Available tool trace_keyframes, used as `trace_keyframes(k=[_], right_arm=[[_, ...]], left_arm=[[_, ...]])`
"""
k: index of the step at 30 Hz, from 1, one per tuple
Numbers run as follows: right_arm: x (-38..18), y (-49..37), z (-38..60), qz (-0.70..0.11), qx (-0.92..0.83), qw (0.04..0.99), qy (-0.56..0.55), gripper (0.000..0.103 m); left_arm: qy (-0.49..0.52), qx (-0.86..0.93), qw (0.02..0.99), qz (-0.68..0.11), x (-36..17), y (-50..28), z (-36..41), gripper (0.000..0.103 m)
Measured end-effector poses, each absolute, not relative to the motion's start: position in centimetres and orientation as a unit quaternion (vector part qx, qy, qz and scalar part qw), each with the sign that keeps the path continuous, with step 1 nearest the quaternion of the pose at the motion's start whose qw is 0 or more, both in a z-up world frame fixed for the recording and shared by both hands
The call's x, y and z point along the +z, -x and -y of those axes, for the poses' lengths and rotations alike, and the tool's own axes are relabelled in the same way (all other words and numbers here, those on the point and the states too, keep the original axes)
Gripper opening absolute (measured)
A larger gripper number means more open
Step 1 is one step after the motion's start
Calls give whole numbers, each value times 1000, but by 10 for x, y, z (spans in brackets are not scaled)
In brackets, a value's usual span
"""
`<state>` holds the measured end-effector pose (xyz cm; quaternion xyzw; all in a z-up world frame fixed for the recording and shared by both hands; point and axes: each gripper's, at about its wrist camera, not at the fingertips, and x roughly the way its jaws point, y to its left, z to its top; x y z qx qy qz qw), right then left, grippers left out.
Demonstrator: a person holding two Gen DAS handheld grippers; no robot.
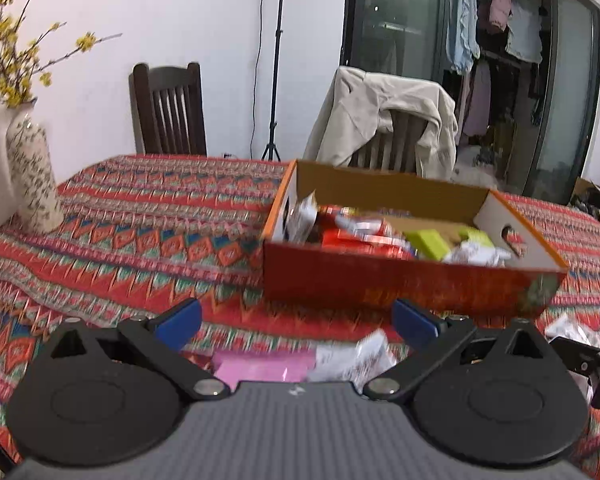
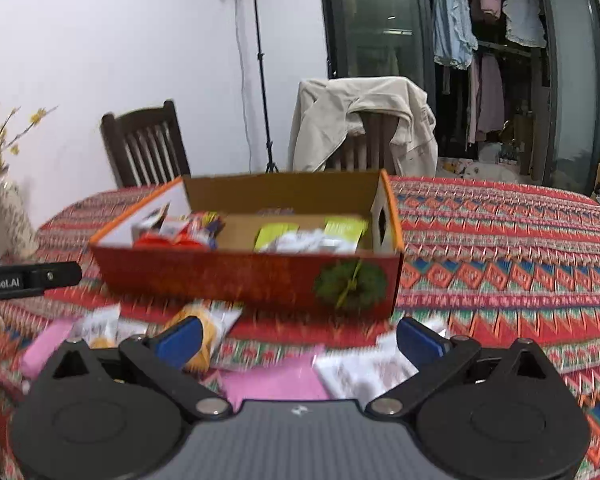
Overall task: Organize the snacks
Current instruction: 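Move both open tools back toward the remaining snack pile, then grasp a white printed packet with the right tool while the left tool grasps a pink packet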
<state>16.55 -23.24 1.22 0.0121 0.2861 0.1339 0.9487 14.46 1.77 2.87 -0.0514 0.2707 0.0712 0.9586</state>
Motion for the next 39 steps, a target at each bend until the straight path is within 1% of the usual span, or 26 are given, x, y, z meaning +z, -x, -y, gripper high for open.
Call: trace_keyframes(k=[5, 11, 20, 22, 24, 29, 34, 35, 36, 38, 39], right_arm=[[-3, -145, 229, -296, 135, 945, 5, 103], [-12, -132, 236, -302, 125, 945, 33, 103], [-6, -153, 266, -309, 101, 945, 30, 102], [-9, -164, 271, -322, 98, 942, 23, 97], [-14, -174, 277, -335, 96, 937, 12, 84], [-24, -177, 288, -329, 124, 935, -34, 77], [-29, -180, 293, -332, 147, 930, -65, 76], [-29, -179, 293, -331, 149, 929, -66, 72], [-29, -178, 293, -330, 155, 929, -68, 64], [-27, -175, 291, -326, 167, 928, -69, 53], [-26, -172, 288, -321, 166, 930, -60, 52]], left_arm=[[60, 76, 955, -280, 18, -124, -27, 103], [70, 76, 959, -263, 6, -112, -38, 103], [79, 64, 963, -251, 4, -108, -46, 103], [78, 61, 963, -252, 3, -108, -45, 103], [80, 59, 962, -253, 2, -107, -46, 103], [92, 54, 959, -262, -1, -108, -49, 103], [104, 49, 954, -276, -5, -110, -52, 103], [105, 50, 954, -277, -5, -110, -52, 103], [106, 50, 953, -279, -5, -110, -52, 103], [108, 51, 952, -281, -6, -111, -53, 103], [109, 52, 952, -282, -7, -111, -53, 103]])
